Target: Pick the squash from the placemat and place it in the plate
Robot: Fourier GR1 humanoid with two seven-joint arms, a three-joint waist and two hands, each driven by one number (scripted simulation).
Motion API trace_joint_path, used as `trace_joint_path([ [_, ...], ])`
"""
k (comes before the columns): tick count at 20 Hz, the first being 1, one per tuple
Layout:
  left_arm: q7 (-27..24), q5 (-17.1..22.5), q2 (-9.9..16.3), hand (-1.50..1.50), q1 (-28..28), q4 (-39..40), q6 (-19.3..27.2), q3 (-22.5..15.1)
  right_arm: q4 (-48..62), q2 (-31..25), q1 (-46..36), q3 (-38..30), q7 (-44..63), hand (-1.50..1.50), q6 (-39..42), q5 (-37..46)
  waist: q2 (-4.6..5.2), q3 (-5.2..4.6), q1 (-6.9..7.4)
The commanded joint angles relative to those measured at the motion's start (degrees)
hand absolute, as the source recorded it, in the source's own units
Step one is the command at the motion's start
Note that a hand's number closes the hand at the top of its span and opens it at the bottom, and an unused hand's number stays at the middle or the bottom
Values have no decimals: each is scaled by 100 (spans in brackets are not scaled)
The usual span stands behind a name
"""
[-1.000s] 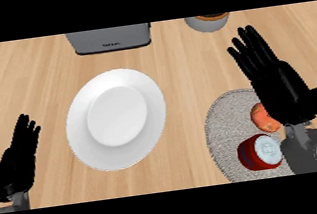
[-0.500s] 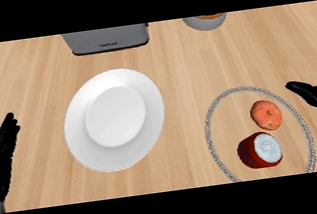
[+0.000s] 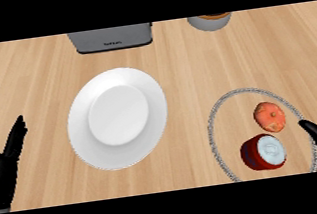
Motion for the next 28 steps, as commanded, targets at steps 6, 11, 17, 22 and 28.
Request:
trace_joint_path([
  [6, 114, -163, -17, 0, -22, -71, -41, -7, -404, -1392, 1214, 520, 1409, -150, 614, 1023, 26, -17, 81],
  [11, 243, -371, -196, 0, 101, -441, 116, -165, -564, -2048, 1263, 516, 2541, -150, 793, 1355, 18, -8, 111],
  [17, 291, -275, -140, 0, -36, -313, -120, 54, 79, -2868, 215, 354, 3921, -150, 1388, 1197, 25, -5, 145],
  [22, 312, -479, -371, 0, -68, -271, -36, -41, 654, -3059, -716, 715, 4717, -150, 1776, 1313, 31, -5, 166],
  [28, 260, -313, -106, 0, 135, -434, -373, 298, 1426, -3479, -801, 875, 4514, -150, 2811, 1482, 25, -3, 169],
])
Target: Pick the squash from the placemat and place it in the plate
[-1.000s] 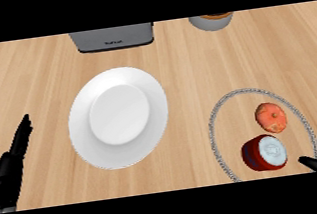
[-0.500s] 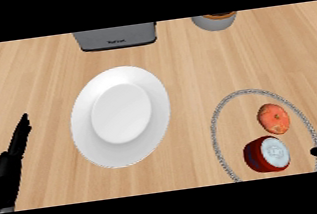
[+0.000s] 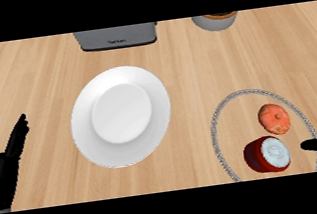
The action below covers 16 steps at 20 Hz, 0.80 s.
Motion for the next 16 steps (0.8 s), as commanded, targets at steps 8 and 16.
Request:
trace_joint_path([
  [8, 372, -410, -332, 0, 100, -369, -149, 210, 1289, 414, -657, 298, -395, -150, 894, 855, -8, 0, -47],
  [16, 255, -537, -409, 0, -44, -192, -625, 694, 1610, 682, -832, -7, -535, -150, 1605, 949, -10, 0, -56],
])
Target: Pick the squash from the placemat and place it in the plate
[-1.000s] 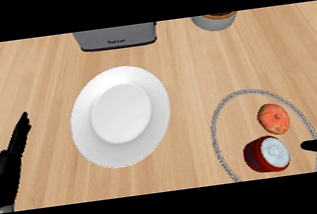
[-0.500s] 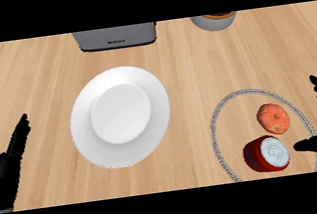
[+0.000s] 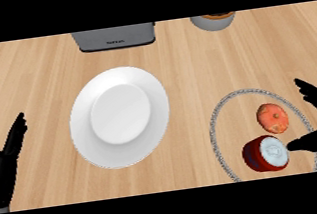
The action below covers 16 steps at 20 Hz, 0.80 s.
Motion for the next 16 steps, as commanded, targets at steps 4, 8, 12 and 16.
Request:
trace_joint_path([
  [4, -178, -217, -305, 0, -47, 147, -131, 100, 600, 640, -424, 331, -17, -150, -40, 690, 1, 0, 5],
  [8, -288, -271, -339, 0, 46, 175, -392, 387, 1044, 596, -308, -88, -635, -150, 134, 874, -1, 0, -3],
  [12, 216, -501, -468, 0, 35, -248, -347, 333, 1575, 736, -927, -115, -453, -150, 233, 1019, 1, 1, 13],
  [16, -122, -775, -799, 0, 54, 62, -178, 304, 1379, 774, -398, -104, -918, -150, 329, 1190, -1, -1, -12],
])
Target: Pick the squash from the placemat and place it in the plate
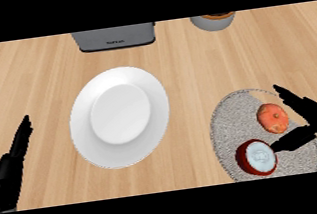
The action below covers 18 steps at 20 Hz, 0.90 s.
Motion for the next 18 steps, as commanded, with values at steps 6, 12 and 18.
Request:
trace_joint_path([
  [6, -161, 111, 199, 0, -259, 326, -444, 490, 343, 350, -179, -126, -608, 150, -278, 236, 5, 4, -6],
  [12, 68, -94, -31, 0, -432, 305, -399, 367, 886, 417, -402, -181, -1008, 150, -614, 607, 7, 5, 0],
  [18, 61, -110, 93, 0, -237, 218, -372, 433, -622, 543, 614, 849, 1086, 150, -2179, 2635, -49, -40, -185],
])
